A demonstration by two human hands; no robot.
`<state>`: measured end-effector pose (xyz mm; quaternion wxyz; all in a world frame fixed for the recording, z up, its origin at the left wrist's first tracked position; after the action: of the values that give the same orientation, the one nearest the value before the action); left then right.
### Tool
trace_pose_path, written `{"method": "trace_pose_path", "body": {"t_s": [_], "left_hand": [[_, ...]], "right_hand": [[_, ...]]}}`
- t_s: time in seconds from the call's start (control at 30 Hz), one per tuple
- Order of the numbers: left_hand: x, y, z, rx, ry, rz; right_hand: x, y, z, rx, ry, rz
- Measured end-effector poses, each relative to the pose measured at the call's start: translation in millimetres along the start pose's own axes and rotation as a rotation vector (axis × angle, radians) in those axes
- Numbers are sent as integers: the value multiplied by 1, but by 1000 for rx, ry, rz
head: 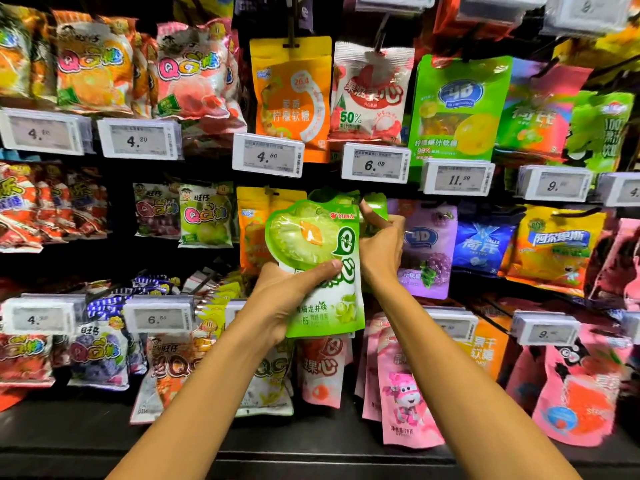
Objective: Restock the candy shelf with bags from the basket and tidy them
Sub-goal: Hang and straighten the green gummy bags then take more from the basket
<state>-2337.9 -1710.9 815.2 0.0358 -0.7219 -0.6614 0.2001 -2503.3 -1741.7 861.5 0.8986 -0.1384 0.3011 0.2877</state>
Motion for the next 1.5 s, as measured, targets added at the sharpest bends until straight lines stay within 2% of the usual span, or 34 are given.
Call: {"method": "trace_pose_path", "body": {"t_s": [0.13, 0.27, 0.37, 0.47, 0.57, 0.63, 0.8, 0.97, 1.17, 1.5], "left_hand": [[-5, -5, 1, -19, 62, 21], [-7, -11, 1, -32, 61, 49], [-9, -17, -1, -42, 27, 74], [-11, -23, -2, -72, 9, 80], [-14, -33, -3, -67, 4, 89], [-18, -40, -5, -51, -25, 116], [-31, -49, -5, -63, -4, 122], [-44, -52, -13, 82, -2, 38], [-54, -50, -19, 110, -13, -10], [-60, -47, -17, 105, -25, -54]], "right_hand": [[-1, 1, -6, 3, 18, 115], [-6, 6, -6, 172, 87, 260], [-5, 25, 6, 61, 102, 122], [-1, 51, 25, -229, 117, -84], [3, 52, 34, -252, 165, 41], [2, 44, 31, -234, 118, 125], [-6, 37, 24, -345, -23, 178], [-15, 35, 19, -244, 29, 58], [-17, 28, 22, -390, -76, 150], [-16, 24, 23, -367, -106, 136]]}}
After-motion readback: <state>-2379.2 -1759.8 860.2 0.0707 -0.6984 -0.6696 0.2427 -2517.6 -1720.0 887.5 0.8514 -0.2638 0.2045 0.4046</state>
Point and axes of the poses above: each hand's wrist, its own x-axis away from the middle knuckle, its own y-axis out of the back of the hand, z = x × y, the point moved 4 cm from there along -x, towards the middle knuckle, and after that the axes turned 11 degrees about -z, right-handed, at the moved point
